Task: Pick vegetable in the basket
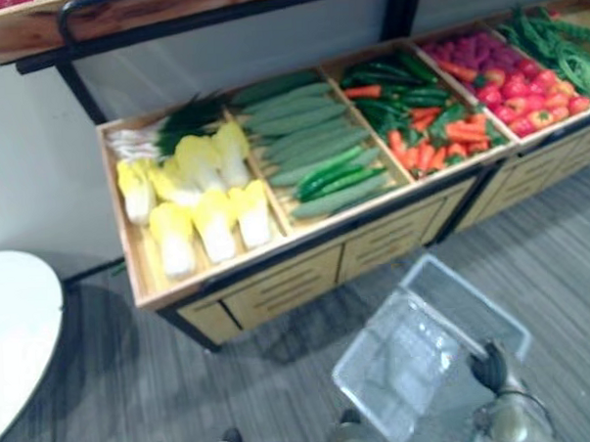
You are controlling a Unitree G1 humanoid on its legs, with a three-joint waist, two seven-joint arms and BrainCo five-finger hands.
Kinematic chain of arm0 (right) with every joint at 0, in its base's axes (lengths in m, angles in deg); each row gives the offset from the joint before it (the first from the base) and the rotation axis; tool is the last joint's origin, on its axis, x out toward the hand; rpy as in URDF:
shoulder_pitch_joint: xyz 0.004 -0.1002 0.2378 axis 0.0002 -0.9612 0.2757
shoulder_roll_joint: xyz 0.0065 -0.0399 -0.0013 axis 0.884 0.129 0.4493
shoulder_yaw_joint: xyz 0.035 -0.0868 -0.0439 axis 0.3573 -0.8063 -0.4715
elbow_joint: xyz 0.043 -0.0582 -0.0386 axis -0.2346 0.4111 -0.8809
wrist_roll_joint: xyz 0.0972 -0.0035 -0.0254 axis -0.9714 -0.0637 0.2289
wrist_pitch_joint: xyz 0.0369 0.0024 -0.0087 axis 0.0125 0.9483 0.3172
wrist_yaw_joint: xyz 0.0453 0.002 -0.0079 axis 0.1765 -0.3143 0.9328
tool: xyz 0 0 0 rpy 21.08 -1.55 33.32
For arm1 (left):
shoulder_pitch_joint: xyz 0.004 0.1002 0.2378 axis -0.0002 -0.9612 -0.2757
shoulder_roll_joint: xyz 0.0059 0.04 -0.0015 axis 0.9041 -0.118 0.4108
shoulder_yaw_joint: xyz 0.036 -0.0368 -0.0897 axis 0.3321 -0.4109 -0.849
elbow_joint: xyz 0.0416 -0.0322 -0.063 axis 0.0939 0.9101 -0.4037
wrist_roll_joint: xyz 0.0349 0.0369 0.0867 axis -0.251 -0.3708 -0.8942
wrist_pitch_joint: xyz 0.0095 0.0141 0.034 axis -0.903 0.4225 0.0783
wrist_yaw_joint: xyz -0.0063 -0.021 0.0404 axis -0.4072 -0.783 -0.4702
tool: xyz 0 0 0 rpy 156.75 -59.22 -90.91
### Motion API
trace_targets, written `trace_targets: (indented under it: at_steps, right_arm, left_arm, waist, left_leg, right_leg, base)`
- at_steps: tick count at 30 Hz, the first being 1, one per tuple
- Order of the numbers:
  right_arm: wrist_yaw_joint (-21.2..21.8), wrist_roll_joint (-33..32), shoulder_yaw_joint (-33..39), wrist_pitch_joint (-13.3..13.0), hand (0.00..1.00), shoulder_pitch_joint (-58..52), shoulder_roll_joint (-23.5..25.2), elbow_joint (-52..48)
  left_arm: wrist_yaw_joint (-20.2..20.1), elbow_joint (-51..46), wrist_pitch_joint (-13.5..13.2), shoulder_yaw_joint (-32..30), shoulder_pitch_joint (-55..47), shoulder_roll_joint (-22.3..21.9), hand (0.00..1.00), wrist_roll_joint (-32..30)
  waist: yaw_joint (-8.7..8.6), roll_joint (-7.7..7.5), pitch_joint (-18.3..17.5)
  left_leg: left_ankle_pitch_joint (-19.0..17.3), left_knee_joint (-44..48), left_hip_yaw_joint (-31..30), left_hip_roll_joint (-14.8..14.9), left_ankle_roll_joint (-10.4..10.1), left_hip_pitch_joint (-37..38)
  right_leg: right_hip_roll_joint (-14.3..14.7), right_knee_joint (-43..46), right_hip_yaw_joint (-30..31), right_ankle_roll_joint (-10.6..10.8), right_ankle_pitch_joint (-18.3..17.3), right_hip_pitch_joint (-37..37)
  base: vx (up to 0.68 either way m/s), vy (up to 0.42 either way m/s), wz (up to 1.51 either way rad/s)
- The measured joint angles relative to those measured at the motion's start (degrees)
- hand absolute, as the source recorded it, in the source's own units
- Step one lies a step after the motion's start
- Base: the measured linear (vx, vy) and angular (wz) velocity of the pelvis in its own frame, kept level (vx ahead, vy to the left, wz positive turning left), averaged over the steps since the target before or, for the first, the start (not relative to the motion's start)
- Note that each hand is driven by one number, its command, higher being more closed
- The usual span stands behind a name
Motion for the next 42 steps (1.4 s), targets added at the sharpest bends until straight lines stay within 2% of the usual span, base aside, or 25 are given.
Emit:
trace_targets:
  at_steps: [2, 6, 8, 13, 14, 16, 18, 22, 31, 34, 39, 42]
  right_arm:
    - [-0.31, -0.09, 1.84, 0.13, 1.0, -0.49, 0.56, 1.53]
    - [-1.3, -2.08, 6.72, 0.11, 1.0, 0.72, 2.97, 11.16]
    - [-2.37, -4.91, 10.16, 1.16, 1.0, 1.27, 4.43, 17.29]
    - [-3.15, -9.15, 17.85, 3.3, 1.0, 1.86, 7.99, 28.35]
    - [-3.34, -9.68, 20.12, 3.75, 1.0, 1.8, 9.01, 30.36]
    - [-3.44, -10.28, 21.87, 4.09, 1.0, 1.64, 9.91, 32.75]
    - [-3.45, -11.27, 22.01, 4.58, 1.0, 1.47, 11.44, 33.63]
    - [-3.66, -13.84, 20.86, 4.7, 1.0, 1.43, 13.35, 33.65]
    - [-4.31, -15.26, 14.06, 4.25, 1.0, 3.17, 13.89, 33.65]
    - [-4.96, -15.35, 12.07, 4.15, 1.0, 4.07, 13.74, 33.67]
    - [-5.44, -15.69, 9.97, 4.16, 1.0, 6.36, 13.72, 35.54]
    - [-5.49, -15.69, 8.89, 4.13, 1.0, 8.6, 13.69, 35.76]
  left_arm:
    - [-0.05, 0.0, 0.04, -1.68, -0.01, 0.04, 0.0, -1.35]
    - [0.22, -1.36, 0.03, -3.99, 0.06, 0.29, 0.0, -1.28]
    - [0.95, -3.63, 0.02, -5.35, 0.48, 0.33, 0.0, -0.78]
    - [5.41, -22.9, -0.62, -6.36, -1.65, -0.35, 0.0, 2.4]
    - [7.21, -30.07, -1.49, -6.34, -2.2, -1.45, 0.0, 3.91]
    - [9.0, -37.52, -2.51, -6.04, -2.24, -3.35, 0.0, 5.14]
    - [10.73, -43.42, -3.01, -4.61, -1.91, -4.87, 0.0, 5.49]
    - [13.41, -48.43, -3.13, -1.74, -0.63, -4.93, 0.0, 5.34]
    - [18.91, -49.57, -2.82, -1.82, 3.57, -4.77, 0.0, 4.81]
    - [22.19, -49.11, -2.27, -2.2, 6.96, -4.62, 0.0, 4.53]
    - [25.35, -45.57, 0.36, -4.16, 13.92, -4.48, 0.0, 2.26]
    - [27.2, -44.24, 2.13, -5.02, 18.0, -3.23, 0.0, 0.81]
  waist:
    - [-1.17, 0.03, -0.01]
    - [-0.98, -0.11, -0.38]
    - [-1.08, 0.27, -0.67]
    - [-0.84, 1.32, -1.3]
    - [-0.89, 1.59, -1.48]
    - [-0.88, 1.71, -1.57]
    - [-0.94, 1.7, -1.57]
    - [-0.97, 1.47, -1.63]
    - [-0.94, 0.28, -1.58]
    - [-1.02, 0.02, -1.59]
    - [-1.4, -0.31, -0.91]
    - [-1.49, -1.11, 0.86]
  left_leg:
    - [-0.6, -0.98, 0.26, -0.01, -0.35, 0.57]
    - [-2.23, -0.64, 1.68, -0.33, -0.49, 0.68]
    - [-2.51, -0.67, 1.67, -0.58, -0.27, 0.7]
    - [-2.7, -0.94, 1.46, -0.66, -0.29, 0.61]
    - [-2.68, -1.32, 1.42, -0.71, -0.28, 0.65]
    - [-2.18, -1.6, 1.14, -0.92, -0.13, 0.71]
    - [-1.84, -1.65, 0.47, -1.12, 0.17, 0.84]
    - [-1.84, -1.91, 0.59, -1.14, 0.23, 1.85]
    - [-2.35, -1.95, 1.9, -0.43, 0.37, 1.58]
    - [-2.59, -2.26, 2.61, -0.13, 0.04, 0.14]
    - [-2.23, -2.05, 3.43, 0.15, -0.07, -0.27]
    - [-2.25, -2.06, 4.27, 0.13, -0.11, -0.8]
  right_leg:
    - [0.08, -0.25, 0.02, 0.19, 0.4, 0.04]
    - [-0.12, -1.57, 1.07, 0.17, 1.59, 0.42]
    - [-0.37, -2.29, 1.09, 0.29, 1.87, 0.99]
    - [-0.49, -2.38, 0.8, 0.28, 1.86, 1.14]
    - [-0.48, -2.43, 0.66, 0.29, 1.86, 1.14]
    - [-0.59, -2.25, 0.35, 0.38, 2.11, 1.18]
    - [-0.76, -2.05, -0.18, 0.36, 2.35, 1.43]
    - [-0.78, -2.07, -0.43, 0.38, 2.29, 2.35]
    - [0.0, -2.89, 0.25, 0.1, 1.7, 1.83]
    - [0.41, -2.84, 0.96, 0.04, 1.67, -0.25]
    - [0.95, -2.77, 1.91, -0.33, 2.15, -1.22]
    - [1.12, -2.21, 2.97, -0.35, 2.19, -3.07]
  base:
    - [-0.04, 0.038, -0.04]
    - [-0.07, 0.041, -0.15]
    - [-0.01, 0.014, 0.02]
    - [0.02, 0.003, 0.02]
    - [0.05, 0.001, 0.02]
    - [0.08, 0.007, 0.05]
    - [0.08, 0.01, 0.11]
    - [0.05, 0.002, 0.03]
    - [0.0, -0.006, -0.06]
    - [0.01, -0.013, -0.13]
    - [0.1, -0.004, -0.1]
    - [0.1, 0.002, -0.15]
